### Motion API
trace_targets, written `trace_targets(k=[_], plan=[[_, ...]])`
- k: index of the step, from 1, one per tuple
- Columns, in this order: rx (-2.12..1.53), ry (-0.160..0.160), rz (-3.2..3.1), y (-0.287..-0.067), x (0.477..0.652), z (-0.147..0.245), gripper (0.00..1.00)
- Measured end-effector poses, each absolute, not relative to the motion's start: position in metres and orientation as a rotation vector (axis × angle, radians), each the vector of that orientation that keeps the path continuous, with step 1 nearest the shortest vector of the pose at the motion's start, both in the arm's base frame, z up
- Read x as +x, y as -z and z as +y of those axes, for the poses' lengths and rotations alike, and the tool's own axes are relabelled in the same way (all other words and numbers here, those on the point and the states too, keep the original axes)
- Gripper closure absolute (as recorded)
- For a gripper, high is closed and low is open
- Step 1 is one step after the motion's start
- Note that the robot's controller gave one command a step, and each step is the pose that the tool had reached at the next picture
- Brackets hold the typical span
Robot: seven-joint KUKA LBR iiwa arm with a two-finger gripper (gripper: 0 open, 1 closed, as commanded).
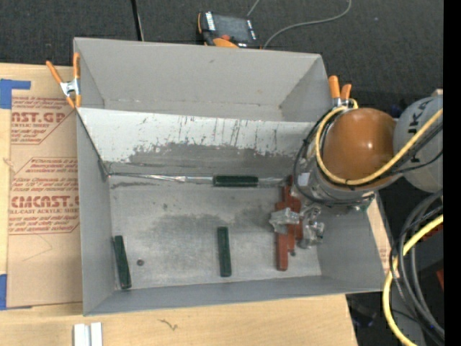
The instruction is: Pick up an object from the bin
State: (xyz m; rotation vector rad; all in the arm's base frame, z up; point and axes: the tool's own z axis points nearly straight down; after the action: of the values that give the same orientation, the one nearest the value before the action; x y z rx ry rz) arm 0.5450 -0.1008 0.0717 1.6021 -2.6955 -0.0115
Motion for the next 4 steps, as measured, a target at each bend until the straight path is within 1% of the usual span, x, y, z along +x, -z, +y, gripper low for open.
trace_targets(k=[1, 2, 3, 4], plan=[[1.632, -0.007, -2.693, -0.159, 0.540, -0.102, 1.00], [1.630, 0.003, -2.689, -0.154, 0.539, -0.102, 0.00], [1.952, 0.004, -2.466, -0.069, 0.560, -0.081, 0.00], [1.951, -0.002, -2.468, -0.072, 0.562, -0.082, 1.00]])
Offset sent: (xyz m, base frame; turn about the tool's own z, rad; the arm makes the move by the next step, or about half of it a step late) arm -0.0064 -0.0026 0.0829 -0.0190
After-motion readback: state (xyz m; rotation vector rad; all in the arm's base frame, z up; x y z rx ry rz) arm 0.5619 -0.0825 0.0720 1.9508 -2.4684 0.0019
